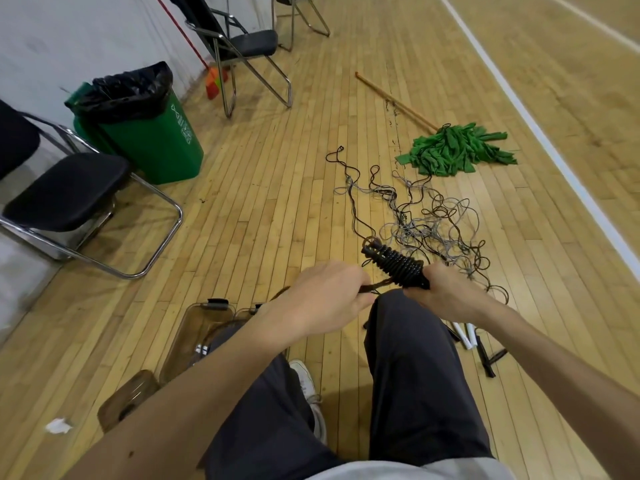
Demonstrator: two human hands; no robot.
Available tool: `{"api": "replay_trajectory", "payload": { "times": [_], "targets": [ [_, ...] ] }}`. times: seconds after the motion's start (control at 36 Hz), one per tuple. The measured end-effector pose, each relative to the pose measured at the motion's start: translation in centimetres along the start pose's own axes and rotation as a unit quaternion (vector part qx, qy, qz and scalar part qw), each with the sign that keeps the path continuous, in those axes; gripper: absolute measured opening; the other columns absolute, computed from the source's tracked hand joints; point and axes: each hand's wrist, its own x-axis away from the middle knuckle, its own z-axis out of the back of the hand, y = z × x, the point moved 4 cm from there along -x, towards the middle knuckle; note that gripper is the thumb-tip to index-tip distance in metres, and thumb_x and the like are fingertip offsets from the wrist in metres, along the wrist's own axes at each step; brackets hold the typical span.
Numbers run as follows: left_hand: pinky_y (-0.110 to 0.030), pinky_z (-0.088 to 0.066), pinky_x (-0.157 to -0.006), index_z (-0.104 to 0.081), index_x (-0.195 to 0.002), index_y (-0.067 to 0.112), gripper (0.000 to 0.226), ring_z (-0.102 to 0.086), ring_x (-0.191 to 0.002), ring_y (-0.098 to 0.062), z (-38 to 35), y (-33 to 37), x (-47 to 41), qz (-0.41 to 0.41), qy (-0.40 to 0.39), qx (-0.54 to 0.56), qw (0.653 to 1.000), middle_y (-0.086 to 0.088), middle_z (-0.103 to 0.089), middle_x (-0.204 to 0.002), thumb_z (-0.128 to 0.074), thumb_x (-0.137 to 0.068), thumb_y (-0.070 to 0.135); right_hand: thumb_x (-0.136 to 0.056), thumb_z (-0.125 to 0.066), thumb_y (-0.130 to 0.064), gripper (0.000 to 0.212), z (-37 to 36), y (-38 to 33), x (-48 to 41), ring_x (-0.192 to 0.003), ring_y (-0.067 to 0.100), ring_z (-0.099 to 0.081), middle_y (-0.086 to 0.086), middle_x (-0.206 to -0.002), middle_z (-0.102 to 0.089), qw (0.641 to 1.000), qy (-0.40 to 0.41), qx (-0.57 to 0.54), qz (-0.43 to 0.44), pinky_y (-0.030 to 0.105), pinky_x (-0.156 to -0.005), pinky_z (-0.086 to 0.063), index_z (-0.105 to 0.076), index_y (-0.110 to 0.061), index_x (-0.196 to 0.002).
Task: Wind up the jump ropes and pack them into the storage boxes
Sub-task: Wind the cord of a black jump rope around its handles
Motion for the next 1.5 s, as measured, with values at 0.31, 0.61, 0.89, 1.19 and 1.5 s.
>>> {"api": "replay_trajectory", "payload": {
  "times": [0.31, 0.61, 0.89, 1.19, 1.5],
  "targets": [
    [-0.027, -0.035, -0.063, -0.061, -0.117, 0.022, 0.030, -0.049, -0.078, -0.015, 4.3, 1.7, -0.2, -0.088, 0.063, -0.200, 0.974, 0.006, -0.050, -0.084, -0.052, -0.101, 0.044, -0.093, -0.066, -0.019, 0.020, -1.2, -1.8, 1.1, -0.051, 0.013, -0.050, -0.001, -0.062, -0.058, 0.988, -0.151, -0.010, 0.033, 0.026, -0.053, -0.040, -0.058, -0.013, -0.075],
    [-0.031, -0.048, -0.076, -0.061, -0.098, 0.025, 0.024, -0.049, -0.080, -0.009, 4.5, 1.3, -0.4, -0.147, 0.042, -0.138, 0.979, 0.015, -0.050, -0.075, -0.061, -0.094, 0.048, -0.091, -0.066, -0.021, 0.029, -1.9, -3.3, 3.4, -0.047, 0.007, -0.045, -0.005, -0.056, -0.055, 0.970, -0.224, 0.018, 0.092, 0.020, -0.055, -0.038, -0.057, -0.016, -0.064],
    [-0.036, -0.051, -0.082, -0.073, -0.097, 0.024, 0.032, -0.056, -0.087, -0.006, 5.2, -0.6, -1.6, -0.116, 0.001, -0.057, 0.992, 0.015, -0.064, -0.088, -0.073, -0.083, 0.053, -0.096, -0.065, -0.020, 0.033, -1.7, -4.7, 5.6, -0.048, 0.005, -0.043, -0.005, -0.058, -0.052, 0.952, -0.261, -0.013, 0.160, 0.015, -0.055, -0.036, -0.056, -0.011, -0.066],
    [-0.035, -0.055, -0.085, -0.078, -0.093, 0.019, 0.028, -0.062, -0.083, 0.000, 3.1, -2.0, -1.7, -0.099, -0.076, 0.101, 0.987, 0.012, -0.071, -0.085, -0.081, -0.077, 0.042, -0.097, -0.065, -0.030, 0.037, -2.8, -4.8, 7.1, -0.057, 0.023, -0.046, -0.002, -0.062, -0.054, 0.929, -0.307, -0.048, 0.200, 0.037, -0.062, -0.040, -0.056, -0.012, -0.066],
    [-0.026, -0.047, -0.052, -0.076, -0.085, 0.015, 0.010, -0.056, -0.056, -0.017, 1.6, -3.3, -1.1, -0.090, -0.128, 0.364, 0.918, -0.005, -0.070, -0.071, -0.078, -0.081, 0.023, -0.098, -0.066, -0.027, 0.037, -1.9, -5.6, 8.1, -0.060, 0.034, -0.046, 0.005, -0.062, -0.052, 0.915, -0.301, -0.138, 0.230, 0.047, -0.062, -0.038, -0.056, -0.004, -0.070]
  ]
}}
